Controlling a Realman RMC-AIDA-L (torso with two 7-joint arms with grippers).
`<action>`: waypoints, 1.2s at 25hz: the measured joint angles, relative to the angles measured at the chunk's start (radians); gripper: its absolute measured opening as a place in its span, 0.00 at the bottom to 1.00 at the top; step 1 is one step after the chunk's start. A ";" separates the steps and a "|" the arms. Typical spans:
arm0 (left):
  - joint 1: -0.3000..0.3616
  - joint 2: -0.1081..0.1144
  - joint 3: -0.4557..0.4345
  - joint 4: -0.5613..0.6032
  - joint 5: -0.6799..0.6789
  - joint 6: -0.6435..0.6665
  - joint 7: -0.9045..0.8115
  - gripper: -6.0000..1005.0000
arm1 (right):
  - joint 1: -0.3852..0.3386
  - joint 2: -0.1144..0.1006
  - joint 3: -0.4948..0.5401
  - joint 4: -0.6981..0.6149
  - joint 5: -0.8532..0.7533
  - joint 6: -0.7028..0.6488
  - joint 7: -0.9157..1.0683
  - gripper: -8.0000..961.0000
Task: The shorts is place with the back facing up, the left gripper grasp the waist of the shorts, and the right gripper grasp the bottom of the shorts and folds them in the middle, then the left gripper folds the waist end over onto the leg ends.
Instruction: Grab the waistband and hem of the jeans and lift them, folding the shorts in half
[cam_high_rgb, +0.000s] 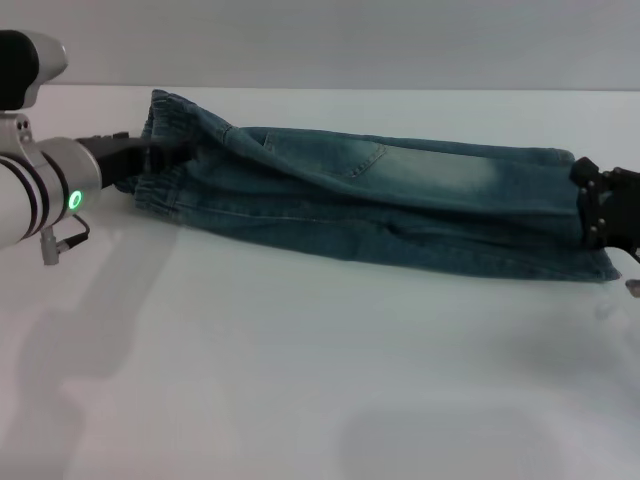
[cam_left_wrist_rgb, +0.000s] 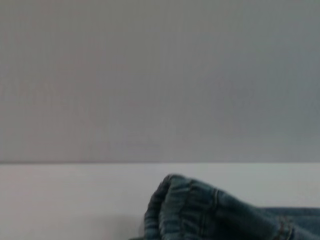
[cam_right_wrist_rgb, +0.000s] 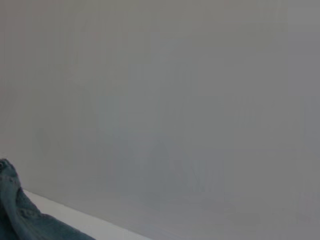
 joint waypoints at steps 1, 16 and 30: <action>-0.001 0.000 -0.003 0.003 -0.001 -0.004 0.000 0.80 | 0.006 0.000 -0.001 -0.011 0.011 -0.001 -0.017 0.01; -0.071 0.001 -0.031 0.123 -0.007 0.000 0.000 0.77 | 0.070 0.000 -0.006 -0.090 0.020 -0.014 -0.083 0.01; -0.085 0.002 -0.053 0.161 0.000 0.017 0.000 0.75 | 0.057 0.001 -0.033 -0.103 0.017 -0.005 -0.083 0.01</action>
